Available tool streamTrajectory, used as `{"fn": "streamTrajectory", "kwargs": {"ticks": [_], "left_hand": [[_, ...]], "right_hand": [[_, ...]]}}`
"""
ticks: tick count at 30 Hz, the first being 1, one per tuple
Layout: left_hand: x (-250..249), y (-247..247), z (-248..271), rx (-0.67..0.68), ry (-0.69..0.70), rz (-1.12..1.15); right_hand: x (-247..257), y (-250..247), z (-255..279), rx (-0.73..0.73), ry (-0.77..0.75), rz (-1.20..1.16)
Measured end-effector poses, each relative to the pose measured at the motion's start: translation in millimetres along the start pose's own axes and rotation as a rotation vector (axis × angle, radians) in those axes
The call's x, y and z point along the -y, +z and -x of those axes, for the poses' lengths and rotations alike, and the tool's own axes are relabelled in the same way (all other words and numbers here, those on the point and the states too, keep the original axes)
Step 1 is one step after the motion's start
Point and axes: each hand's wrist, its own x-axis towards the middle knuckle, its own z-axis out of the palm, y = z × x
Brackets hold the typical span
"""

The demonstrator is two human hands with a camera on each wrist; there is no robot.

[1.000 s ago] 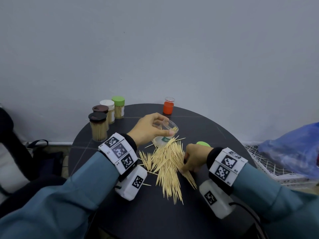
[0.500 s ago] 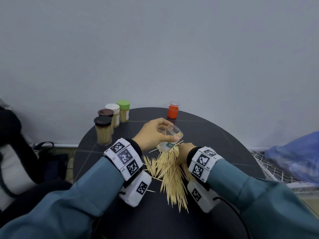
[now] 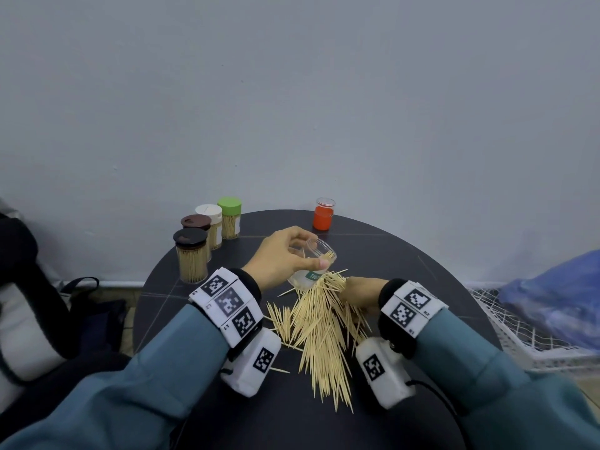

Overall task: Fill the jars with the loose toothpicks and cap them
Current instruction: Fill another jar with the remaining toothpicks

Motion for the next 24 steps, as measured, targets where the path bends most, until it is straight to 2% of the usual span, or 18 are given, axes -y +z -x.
{"fn": "streamTrajectory", "kwargs": {"ticks": [3,5,7,10,18,21,24], "left_hand": [[-1.0,0.5,0.8,0.003,-0.002,0.004],[-0.6,0.9,1.1,-0.001,-0.011,0.017],[1.5,0.5,1.2,-0.028,-0.021,0.046],[5.7,-0.7,0.1,-0.070,-0.037,0.092],[10.1,-1.2,-0.1,-0.056,-0.068,0.087],[13.5,-2.1,-1.1,-0.060,-0.087,0.078],[15.8,-2.1,-1.6,-0.050,-0.103,0.072]], "right_hand": [[-9.8,0.1,-2.4,0.110,-0.097,-0.394],[-16.3,3.4,-3.2,0.152,-0.117,-0.712],[-18.6,6.8,-2.5,0.148,-0.130,-0.896],[-22.0,7.4,-4.7,0.098,-0.150,-0.998],[-23.7,5.6,-6.4,0.165,-0.211,-1.056],[-21.6,3.8,-5.7,0.164,-0.293,-1.098],[-13.2,-2.8,-1.4,0.083,-0.391,-1.164]]}}
